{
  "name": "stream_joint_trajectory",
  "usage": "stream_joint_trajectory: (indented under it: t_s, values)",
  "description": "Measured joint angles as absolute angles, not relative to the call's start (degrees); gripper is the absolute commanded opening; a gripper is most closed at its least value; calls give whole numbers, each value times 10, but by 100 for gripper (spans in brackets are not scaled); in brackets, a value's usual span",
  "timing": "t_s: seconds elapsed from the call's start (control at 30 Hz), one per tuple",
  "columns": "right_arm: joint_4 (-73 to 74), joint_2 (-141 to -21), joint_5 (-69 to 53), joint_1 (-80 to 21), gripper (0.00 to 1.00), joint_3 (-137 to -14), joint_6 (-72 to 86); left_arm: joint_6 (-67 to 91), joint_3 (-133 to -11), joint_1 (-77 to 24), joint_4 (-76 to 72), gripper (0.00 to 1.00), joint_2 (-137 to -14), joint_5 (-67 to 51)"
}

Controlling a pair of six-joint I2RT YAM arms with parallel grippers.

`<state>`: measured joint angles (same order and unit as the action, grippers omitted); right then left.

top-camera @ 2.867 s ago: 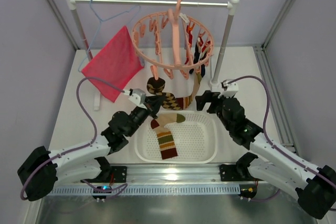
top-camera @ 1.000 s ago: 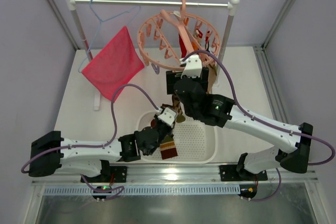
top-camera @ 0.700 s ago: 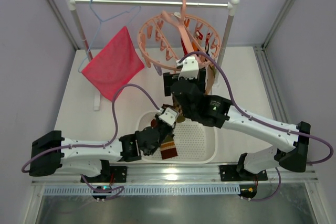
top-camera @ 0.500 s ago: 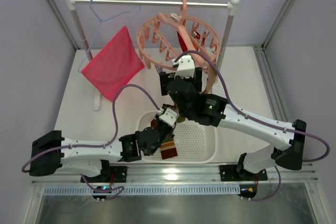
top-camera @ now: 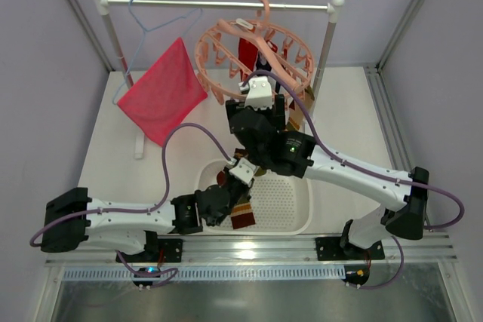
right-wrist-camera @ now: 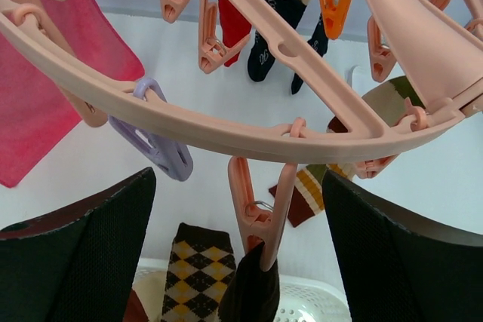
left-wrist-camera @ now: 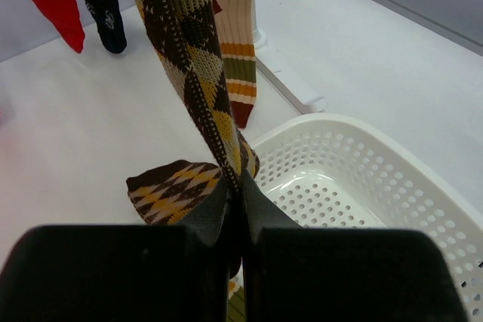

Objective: Remove the socks clipped to the hanger

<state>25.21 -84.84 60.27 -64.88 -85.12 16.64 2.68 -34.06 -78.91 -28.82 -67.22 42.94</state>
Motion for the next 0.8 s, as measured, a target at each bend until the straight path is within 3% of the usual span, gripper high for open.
stream_joint_trajectory:
  t_s: [0.17,0.23,0.27,0.33,0.4,0.43,0.53,0.8]
  values:
    - [255,-849,612,-648,80,-858,166,27,-341,-793,-288,0,-668,431]
    - [256,-849,613,-648,69,-858,166,26,-341,-795,-288,0,-666,431]
    - [257,-849,613,-646,63,-858,166,26,-341,-795,-288,0,-665,431]
    - [257,-851,612,-644,40,-858,166,26,-341,-796,-288,0,-663,431]
    - [258,-853,610,-641,31,-858,164,25,-341,-797,-288,0,-662,431]
    - [258,-854,609,-640,21,-859,165,25,-341,-798,-288,0,-662,431]
    - [258,-856,606,-635,4,-860,165,25,-341,-800,-286,0,-661,431]
    - [258,-859,605,-634,4,-860,166,25,-341,-801,-284,0,-661,431]
